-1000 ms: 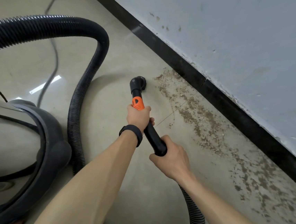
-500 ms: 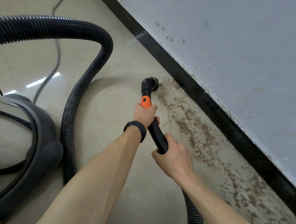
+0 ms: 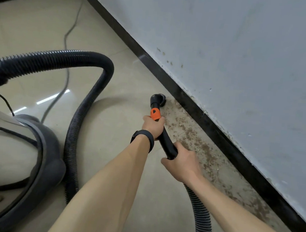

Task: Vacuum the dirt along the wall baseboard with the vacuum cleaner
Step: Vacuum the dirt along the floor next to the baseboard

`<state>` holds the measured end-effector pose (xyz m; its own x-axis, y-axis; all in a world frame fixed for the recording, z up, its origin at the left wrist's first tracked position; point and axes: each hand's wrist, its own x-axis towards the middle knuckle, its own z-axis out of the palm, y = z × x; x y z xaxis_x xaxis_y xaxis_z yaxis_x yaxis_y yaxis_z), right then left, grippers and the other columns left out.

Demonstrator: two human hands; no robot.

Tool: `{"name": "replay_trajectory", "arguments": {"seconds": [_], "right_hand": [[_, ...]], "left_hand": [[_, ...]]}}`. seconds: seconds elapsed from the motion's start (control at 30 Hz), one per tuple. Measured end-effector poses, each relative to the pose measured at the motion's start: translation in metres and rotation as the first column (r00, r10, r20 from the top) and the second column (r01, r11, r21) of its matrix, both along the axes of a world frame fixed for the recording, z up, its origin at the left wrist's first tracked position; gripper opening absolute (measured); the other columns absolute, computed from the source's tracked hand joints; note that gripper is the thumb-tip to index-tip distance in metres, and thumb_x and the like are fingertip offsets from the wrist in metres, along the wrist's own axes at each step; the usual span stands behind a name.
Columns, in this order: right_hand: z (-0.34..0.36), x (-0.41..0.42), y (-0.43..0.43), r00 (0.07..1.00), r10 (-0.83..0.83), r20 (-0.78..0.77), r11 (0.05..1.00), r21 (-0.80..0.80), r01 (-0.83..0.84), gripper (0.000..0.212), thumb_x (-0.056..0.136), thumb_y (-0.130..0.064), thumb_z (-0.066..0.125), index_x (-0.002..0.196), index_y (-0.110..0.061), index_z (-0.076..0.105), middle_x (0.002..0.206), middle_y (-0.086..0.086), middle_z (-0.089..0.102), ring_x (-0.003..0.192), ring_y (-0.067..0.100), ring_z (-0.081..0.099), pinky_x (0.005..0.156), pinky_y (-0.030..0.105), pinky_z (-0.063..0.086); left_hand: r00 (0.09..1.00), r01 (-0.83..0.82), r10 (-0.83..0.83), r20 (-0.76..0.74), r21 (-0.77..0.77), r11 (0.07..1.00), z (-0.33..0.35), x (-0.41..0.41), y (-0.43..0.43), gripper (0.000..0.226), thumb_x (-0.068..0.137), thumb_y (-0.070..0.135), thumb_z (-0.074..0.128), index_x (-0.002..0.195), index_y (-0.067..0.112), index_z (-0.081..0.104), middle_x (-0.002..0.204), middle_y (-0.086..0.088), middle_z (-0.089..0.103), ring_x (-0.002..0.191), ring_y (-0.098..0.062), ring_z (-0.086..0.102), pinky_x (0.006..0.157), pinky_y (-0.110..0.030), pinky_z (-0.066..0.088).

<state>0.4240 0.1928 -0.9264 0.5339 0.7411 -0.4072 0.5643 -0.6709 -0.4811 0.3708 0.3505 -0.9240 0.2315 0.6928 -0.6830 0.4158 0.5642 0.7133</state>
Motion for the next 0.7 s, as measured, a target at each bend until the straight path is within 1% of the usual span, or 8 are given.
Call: {"name": "replay_trajectory", "arguments": {"seconds": [0.03, 0.1, 0.17, 0.27, 0.37, 0.5, 0.57, 0.7], "right_hand": [[0.002, 0.001, 0.003, 1.0, -0.019, -0.019, 1.0, 0.003, 0.019, 0.034, 0.064, -0.053, 0.058, 0.093, -0.036, 0.05, 0.074, -0.006, 0.061, 0.064, 0.016, 0.059, 0.049, 0.03, 0.041], [0.005, 0.002, 0.01, 0.999, -0.02, -0.026, 1.0, 0.009, 0.021, 0.036, 0.066, -0.053, 0.058, 0.096, -0.036, 0.052, 0.075, -0.007, 0.061, 0.066, 0.014, 0.058, 0.052, 0.03, 0.042], [0.007, 0.003, 0.011, 1.0, -0.011, -0.012, 1.0, 0.006, 0.011, 0.035, 0.066, -0.052, 0.058, 0.096, -0.036, 0.051, 0.076, -0.007, 0.061, 0.066, 0.014, 0.058, 0.052, 0.03, 0.042], [0.007, 0.003, 0.005, 1.0, -0.008, 0.004, 1.0, -0.014, 0.008, 0.034, 0.065, -0.052, 0.058, 0.093, -0.035, 0.05, 0.077, -0.004, 0.061, 0.067, 0.019, 0.061, 0.051, 0.031, 0.042], [0.01, 0.004, 0.004, 0.999, -0.007, 0.042, 1.0, -0.024, 0.008, 0.032, 0.068, -0.05, 0.06, 0.093, -0.034, 0.048, 0.077, -0.003, 0.06, 0.068, 0.02, 0.059, 0.05, 0.031, 0.04], [0.017, 0.008, 0.012, 0.992, -0.001, 0.13, 0.999, -0.051, 0.008, 0.032, 0.072, -0.048, 0.063, 0.095, -0.032, 0.048, 0.077, -0.003, 0.058, 0.067, 0.019, 0.056, 0.051, 0.031, 0.039], [0.019, 0.01, 0.013, 0.988, -0.017, 0.155, 0.998, -0.056, 0.026, 0.031, 0.073, -0.049, 0.064, 0.092, -0.033, 0.047, 0.075, -0.005, 0.057, 0.064, 0.015, 0.055, 0.048, 0.028, 0.035], [0.018, 0.012, 0.008, 0.98, -0.017, 0.196, 0.998, -0.062, 0.03, 0.032, 0.07, -0.053, 0.063, 0.091, -0.034, 0.046, 0.071, -0.008, 0.056, 0.058, 0.011, 0.052, 0.046, 0.026, 0.032]], "left_hand": [[1.0, 0.014, -0.014, 0.004, -0.01, 1.0, 0.006, 0.001, 0.001, 0.04, 0.095, 0.025, 0.06, 0.126, 0.007, 0.042, 0.118, -0.019, 0.059, 0.105, -0.037, 0.063, 0.089, -0.054, 0.056], [0.999, 0.04, -0.04, 0.015, -0.032, 0.999, 0.014, 0.003, 0.006, 0.027, 0.096, 0.017, 0.06, 0.118, 0.004, 0.049, 0.114, -0.018, 0.06, 0.102, -0.035, 0.062, 0.088, -0.051, 0.056], [0.997, 0.072, -0.071, 0.026, -0.053, 0.996, 0.018, 0.001, 0.009, 0.019, 0.097, 0.013, 0.06, 0.111, 0.005, 0.05, 0.107, -0.016, 0.059, 0.096, -0.032, 0.061, 0.084, -0.048, 0.056], [0.993, 0.103, -0.096, 0.067, -0.108, 0.989, 0.02, -0.003, 0.009, 0.025, 0.098, 0.012, 0.06, 0.118, 0.005, 0.048, 0.109, -0.013, 0.058, 0.104, -0.033, 0.061, 0.085, -0.049, 0.056], [0.99, 0.127, -0.12, 0.074, -0.1, 0.987, 0.022, -0.001, 0.008, 0.026, 0.099, 0.012, 0.059, 0.121, 0.004, 0.047, 0.114, -0.015, 0.058, 0.108, -0.035, 0.062, 0.086, -0.05, 0.057], [0.991, 0.11, -0.105, 0.079, -0.064, 0.992, 0.023, 0.01, 0.006, 0.017, 0.1, 0.013, 0.055, 0.113, 0.006, 0.048, 0.112, -0.016, 0.057, 0.109, -0.037, 0.06, 0.091, -0.053, 0.055], [0.992, 0.105, -0.102, 0.071, -0.042, 0.994, 0.022, 0.015, 0.005, 0.011, 0.1, 0.013, 0.052, 0.108, 0.007, 0.048, 0.107, -0.015, 0.056, 0.108, -0.037, 0.06, 0.092, -0.053, 0.054], [0.993, 0.095, -0.092, 0.074, -0.033, 0.995, 0.017, 0.02, 0.004, 0.007, 0.098, 0.011, 0.053, 0.1, 0.01, 0.047, 0.099, -0.014, 0.055, 0.101, -0.037, 0.06, 0.089, -0.052, 0.055]]}}
